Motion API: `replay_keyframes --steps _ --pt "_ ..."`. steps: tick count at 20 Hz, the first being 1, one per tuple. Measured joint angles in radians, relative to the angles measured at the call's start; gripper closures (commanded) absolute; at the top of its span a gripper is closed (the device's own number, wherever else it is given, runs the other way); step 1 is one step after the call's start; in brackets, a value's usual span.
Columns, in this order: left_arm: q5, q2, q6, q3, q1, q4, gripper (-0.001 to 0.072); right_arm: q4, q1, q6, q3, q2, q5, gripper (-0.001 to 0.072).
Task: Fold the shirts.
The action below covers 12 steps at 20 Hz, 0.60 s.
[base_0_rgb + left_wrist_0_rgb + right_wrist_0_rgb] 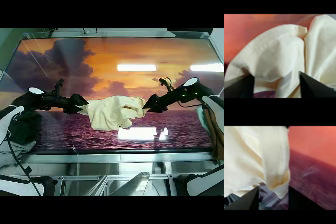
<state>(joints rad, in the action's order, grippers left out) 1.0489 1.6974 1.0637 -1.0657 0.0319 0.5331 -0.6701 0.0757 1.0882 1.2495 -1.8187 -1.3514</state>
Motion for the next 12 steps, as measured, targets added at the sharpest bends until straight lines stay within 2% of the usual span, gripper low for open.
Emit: replay_keyframes --steps 1,2,3,7,12 --pt "-0.003 0.016 -0.013 -0.013 -0.001 -0.015 0.0704 0.037 -0.016 -0.021 -0.001 -0.011 0.000 0.0585" --pt "-0.006 0.028 -0.024 -0.027 -0.005 -0.024 0.0702 0.074 -0.029 -0.043 -0.001 -0.018 -0.001 0.0653" --pt "-0.006 0.038 -0.029 -0.044 -0.011 -0.035 0.0702 0.110 -0.038 -0.062 -0.001 -0.023 -0.004 0.0692" --pt "0.034 0.055 -0.045 -0.149 -0.047 -0.053 0.0702 0.226 -0.050 -0.118 0.001 -0.015 -0.023 0.0693" --pt "0.116 0.000 -0.045 -0.286 -0.066 -0.059 0.0701 0.273 -0.023 -0.140 0.005 0.082 -0.037 0.0694"
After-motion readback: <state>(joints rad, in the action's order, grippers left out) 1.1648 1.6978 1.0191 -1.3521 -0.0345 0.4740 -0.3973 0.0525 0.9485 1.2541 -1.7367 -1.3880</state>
